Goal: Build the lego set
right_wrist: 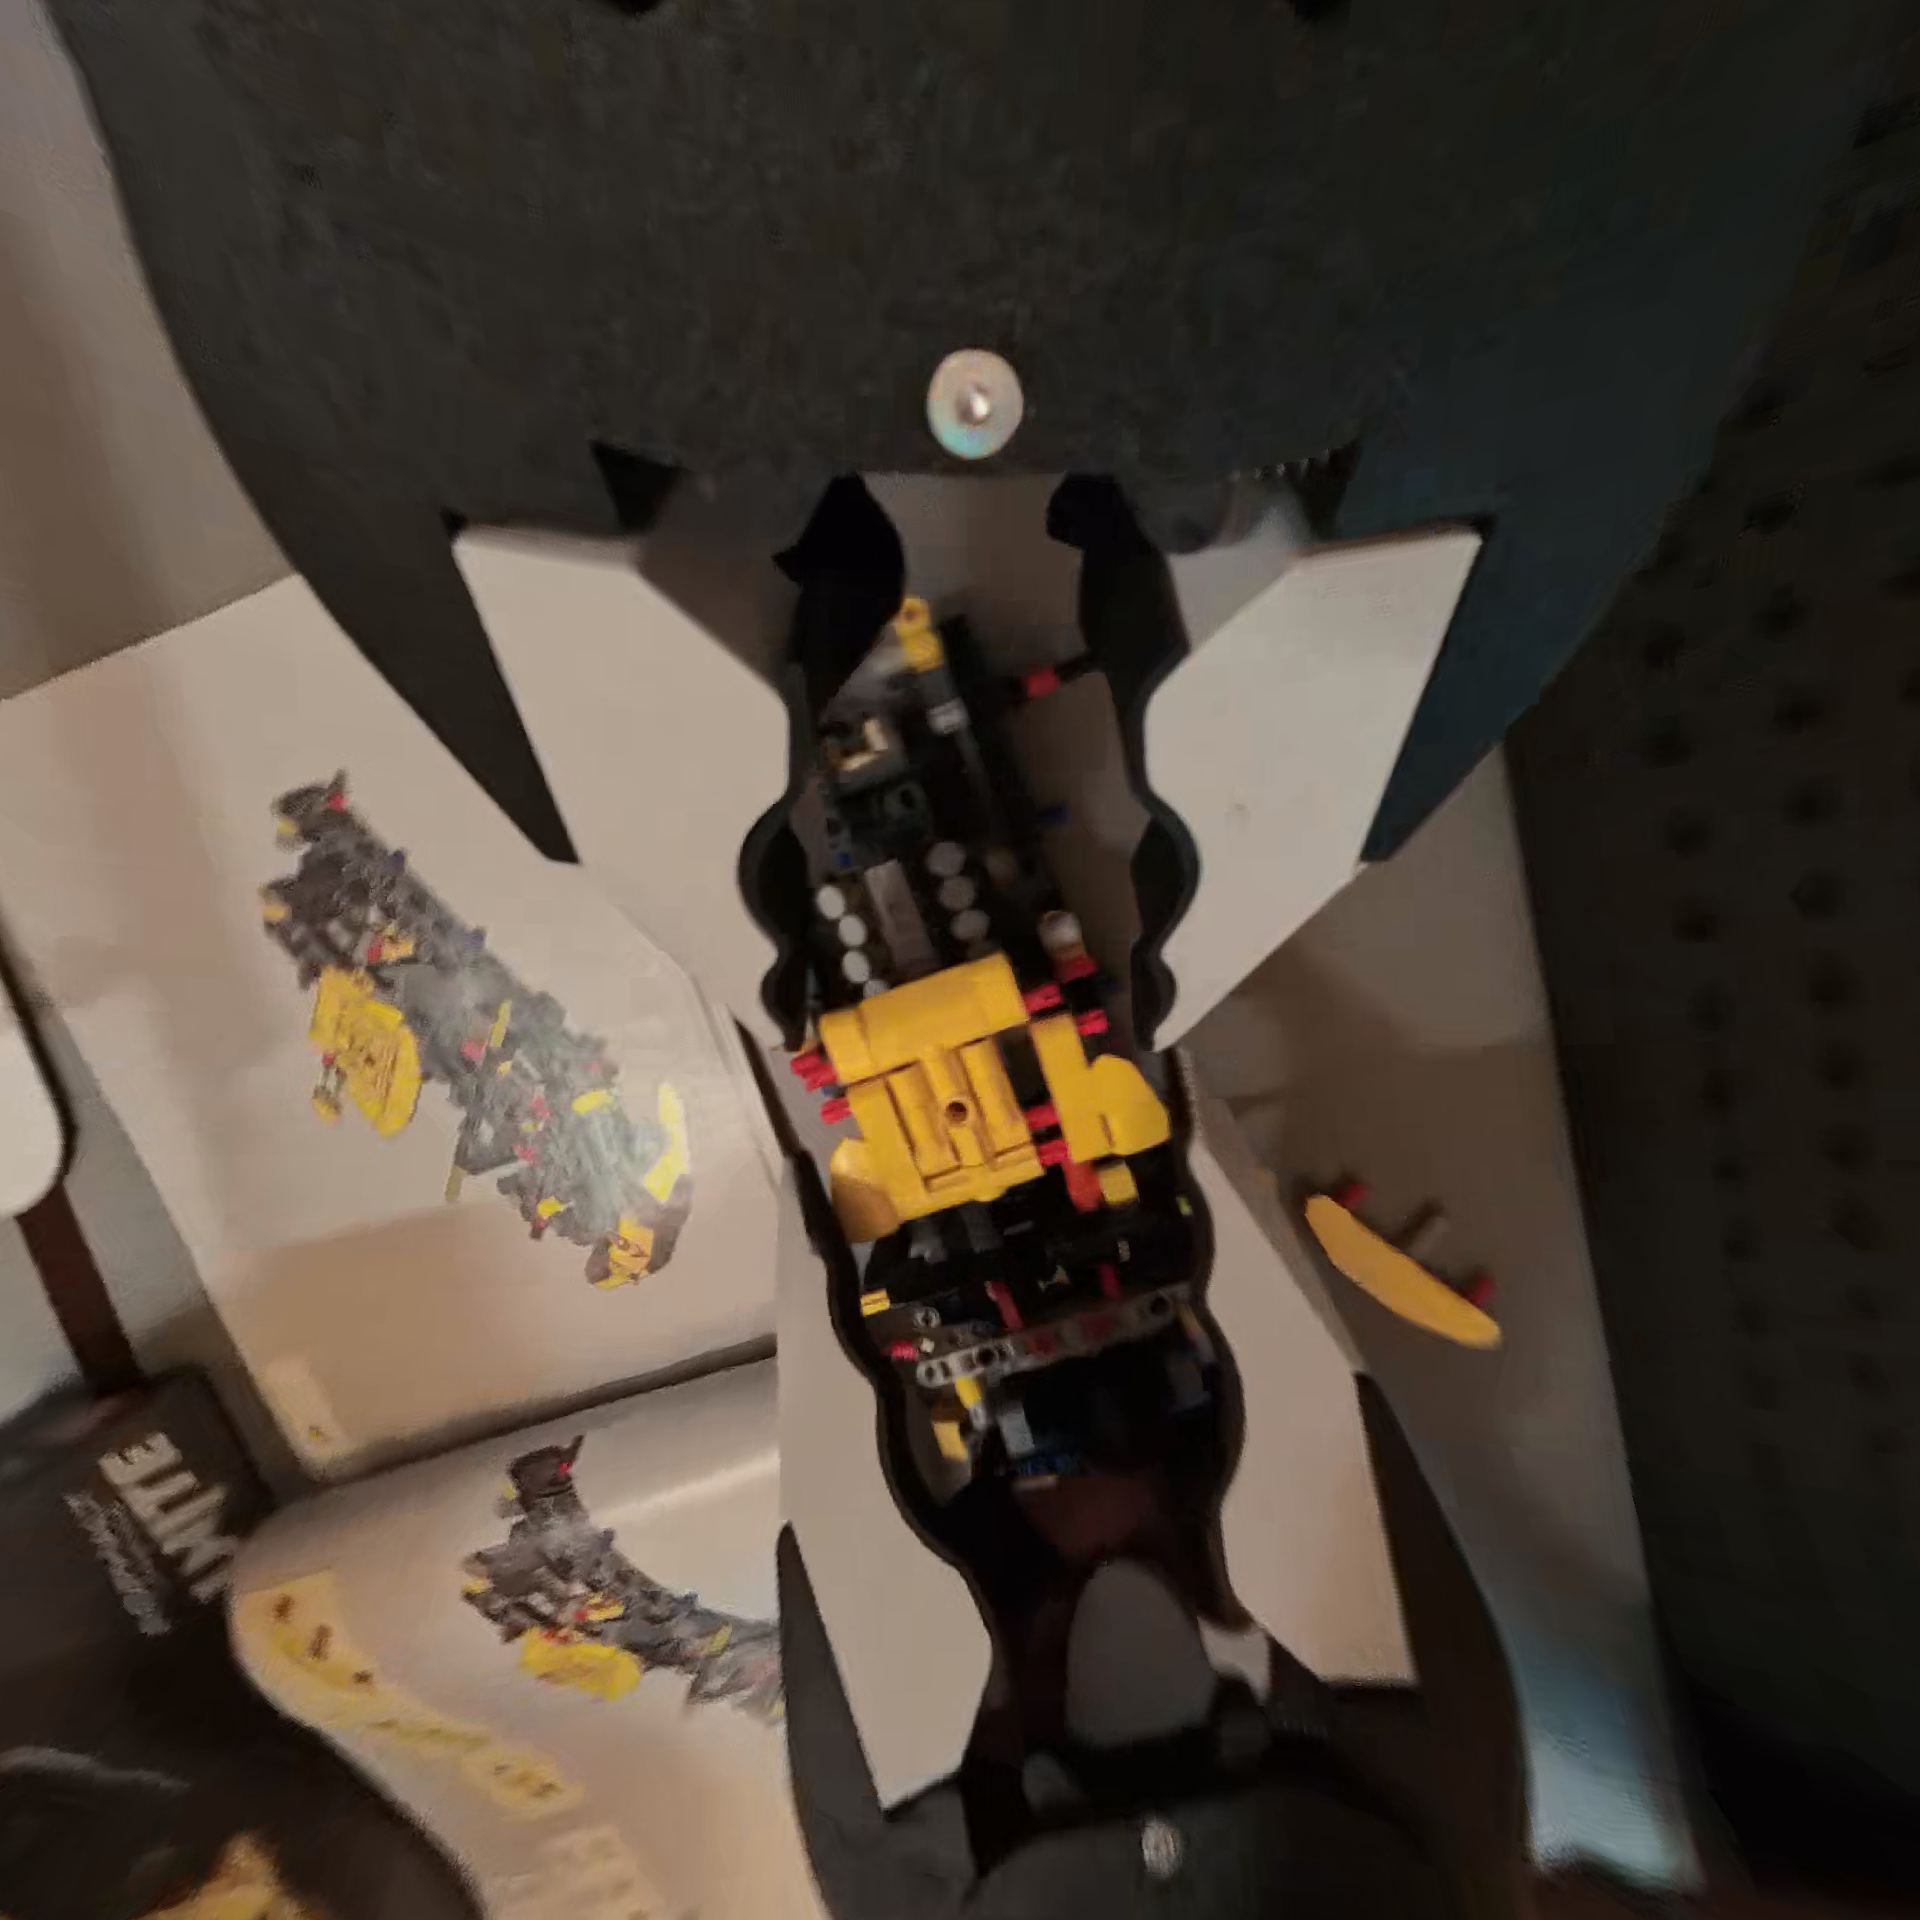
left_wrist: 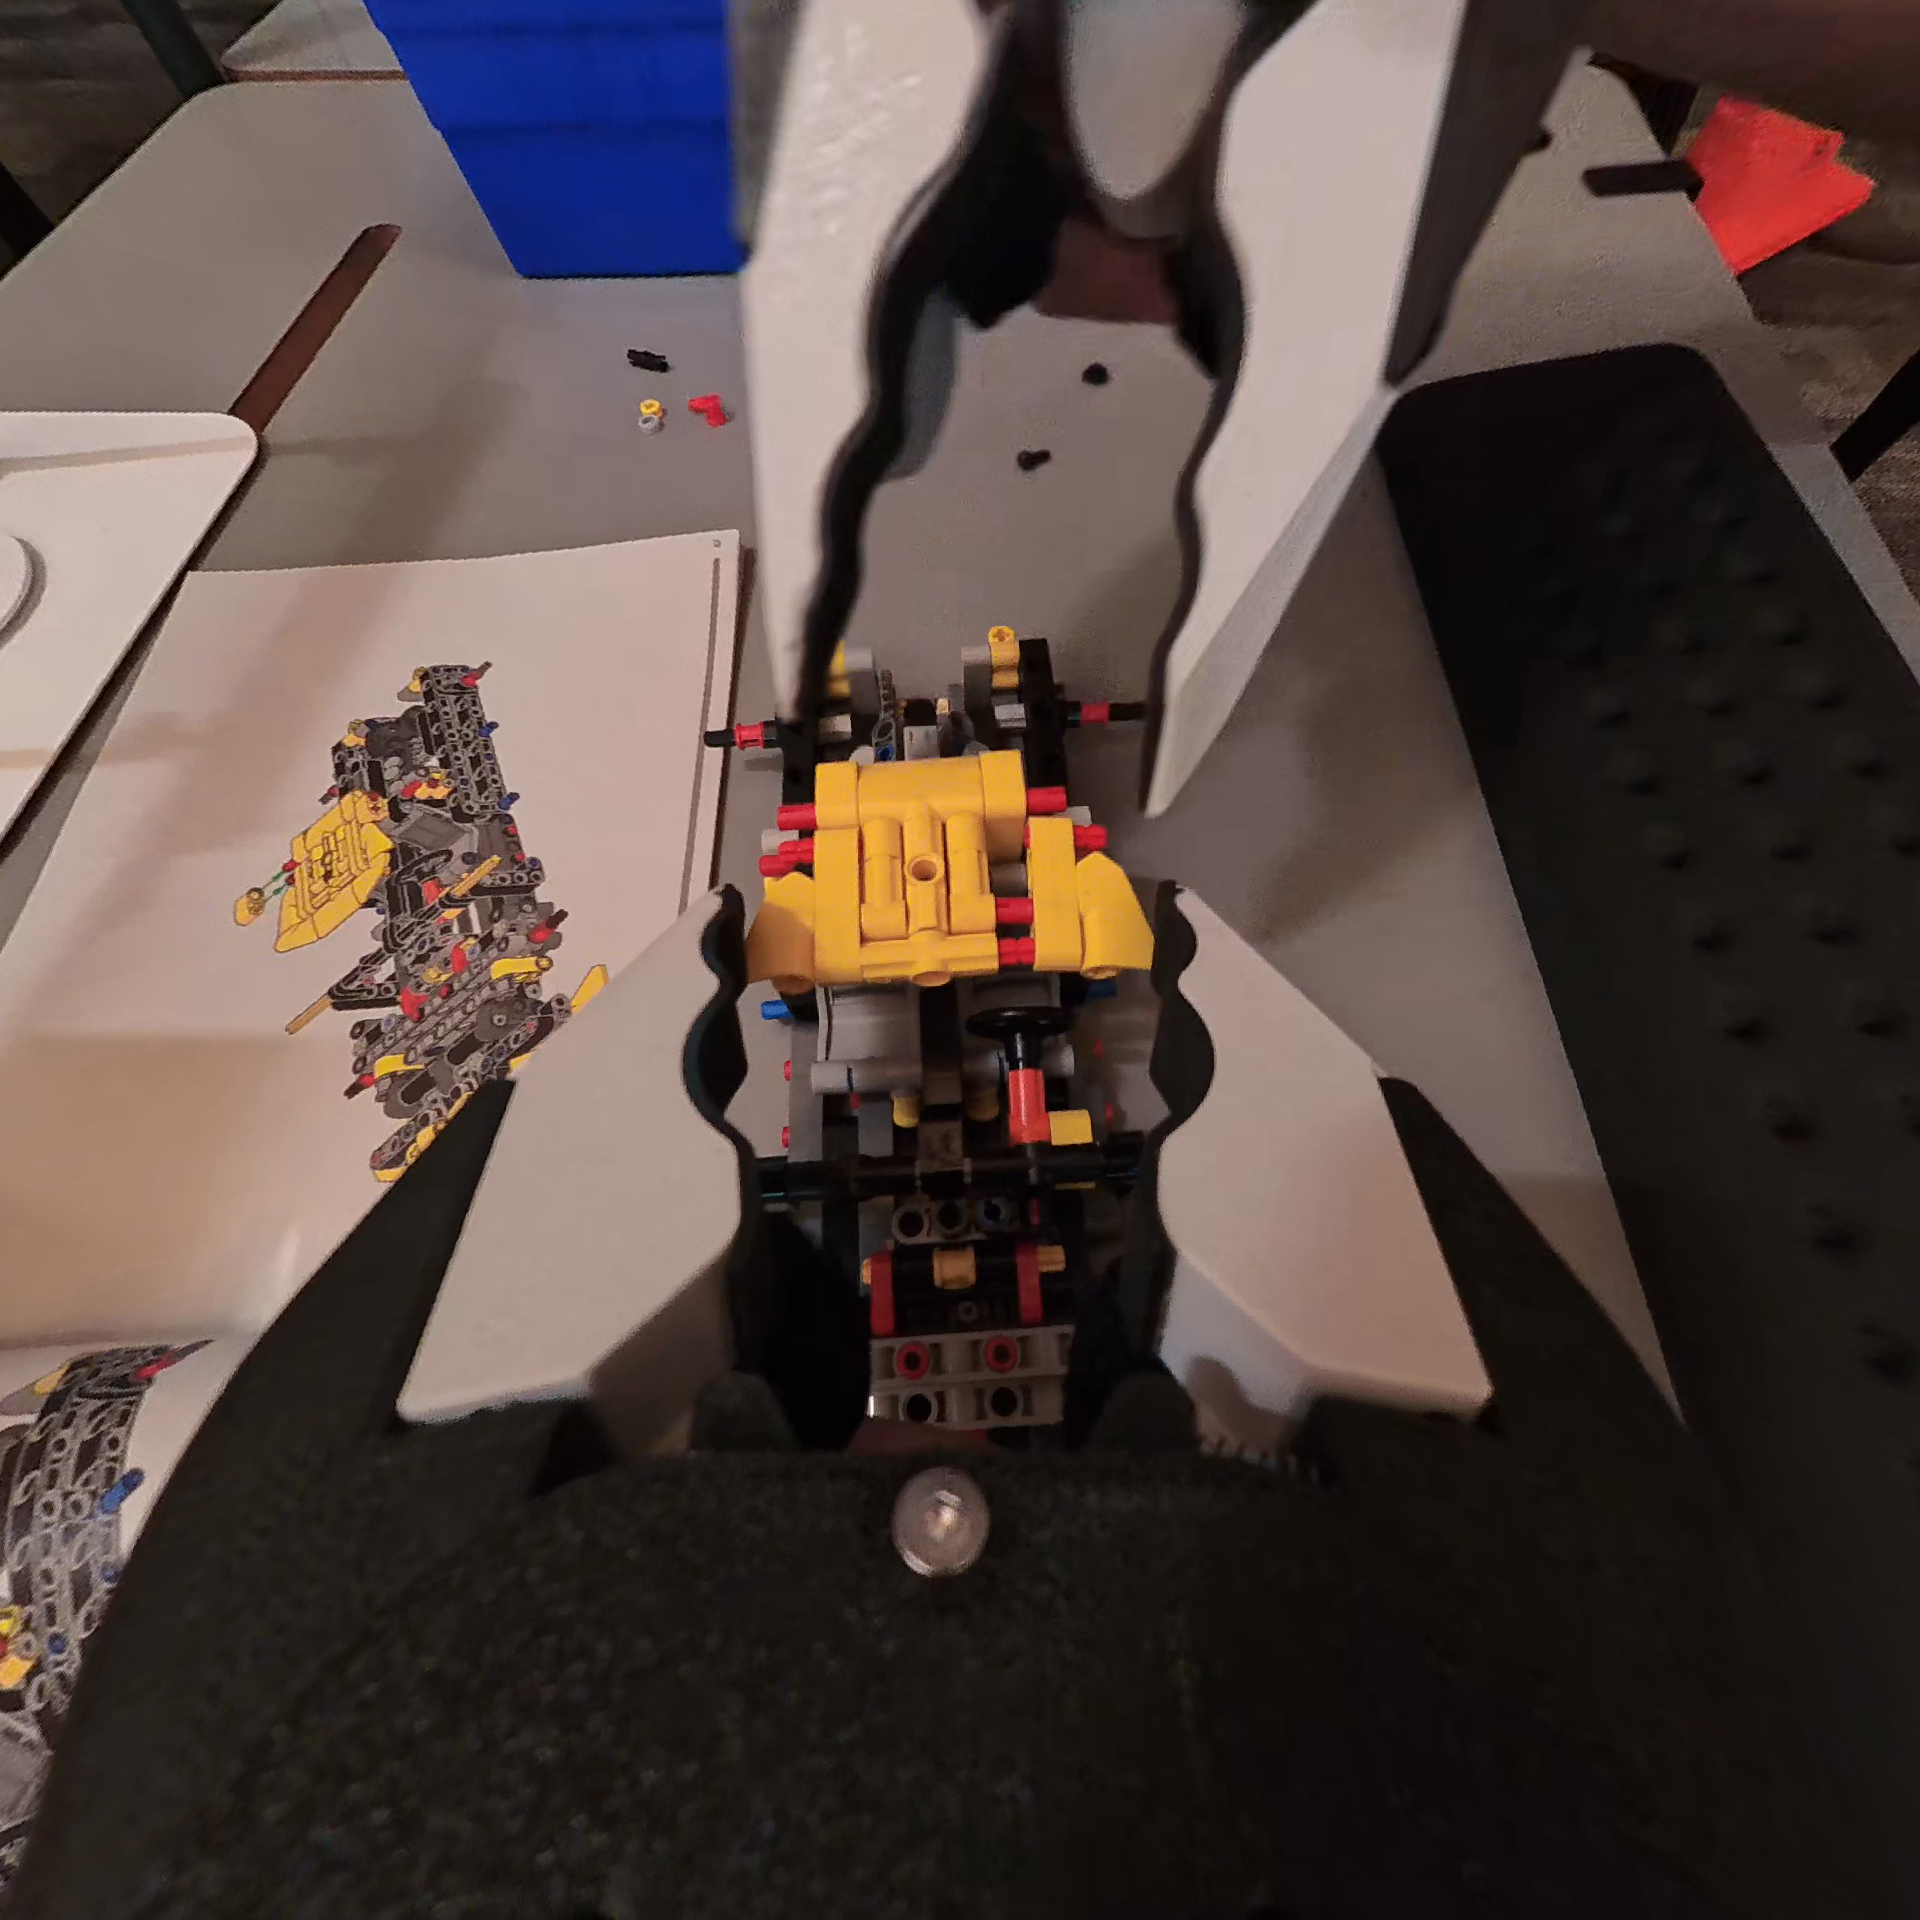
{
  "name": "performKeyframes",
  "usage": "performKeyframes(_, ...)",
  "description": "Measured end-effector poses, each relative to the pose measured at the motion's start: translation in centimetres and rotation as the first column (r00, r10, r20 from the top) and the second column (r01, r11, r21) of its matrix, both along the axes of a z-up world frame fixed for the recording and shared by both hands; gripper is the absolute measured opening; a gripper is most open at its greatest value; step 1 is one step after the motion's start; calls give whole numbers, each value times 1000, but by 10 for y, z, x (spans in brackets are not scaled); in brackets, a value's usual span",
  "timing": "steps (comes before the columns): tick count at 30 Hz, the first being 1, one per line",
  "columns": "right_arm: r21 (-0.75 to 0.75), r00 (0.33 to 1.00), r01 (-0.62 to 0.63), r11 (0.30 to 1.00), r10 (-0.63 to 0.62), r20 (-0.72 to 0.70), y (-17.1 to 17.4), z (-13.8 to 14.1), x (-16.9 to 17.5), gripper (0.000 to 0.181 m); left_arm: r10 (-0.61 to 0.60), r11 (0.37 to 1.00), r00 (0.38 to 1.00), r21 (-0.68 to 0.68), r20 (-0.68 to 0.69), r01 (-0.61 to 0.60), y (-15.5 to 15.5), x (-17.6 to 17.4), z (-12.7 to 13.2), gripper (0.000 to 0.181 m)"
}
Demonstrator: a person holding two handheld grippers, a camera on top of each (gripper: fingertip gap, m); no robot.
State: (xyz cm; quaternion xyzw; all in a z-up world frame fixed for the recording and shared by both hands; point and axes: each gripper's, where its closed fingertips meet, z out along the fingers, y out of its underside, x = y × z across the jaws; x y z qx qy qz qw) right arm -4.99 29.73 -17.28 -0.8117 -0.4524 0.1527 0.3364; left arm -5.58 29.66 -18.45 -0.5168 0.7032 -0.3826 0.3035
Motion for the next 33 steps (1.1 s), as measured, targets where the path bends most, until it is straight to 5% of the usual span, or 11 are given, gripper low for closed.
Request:
performKeyframes(7,-75,942,-220,973,231,242,9,-20,-6,66,14,999,1000,48,-5,-13,5,1,-3,70)
performKeyframes(13,-58,938,-198,979,206,279,11,-17,2,65,36,999,999,-1,-5,-36,9,-4,2,67)
performKeyframes(16,-14,971,-69,998,71,227,8,0,13,65,111,992,994,-56,4,-110,12,-24,14,67)
performKeyframes(19,-13,997,79,997,-79,4,-12,15,-1,55,185,977,983,-111,15,-182,4,-47,18,67)
performKeyframes(22,-11,963,244,970,-244,-112,-27,-3,-20,43,260,960,966,-110,11,-257,-10,-61,10,66)
performKeyframes(25,2,847,483,876,-466,-254,-24,-6,-24,17,341,939,939,-55,42,-338,-12,-68,4,65)
performKeyframes(28,-143,749,555,819,-567,-342,-28,-9,-40,22,400,915,911,-100,100,-391,-9,-70,7,60)
performKeyframes(33,-194,609,724,662,-745,-271,-29,-35,-33,22,403,910,907,-159,124,-382,-10,-74,6,59)
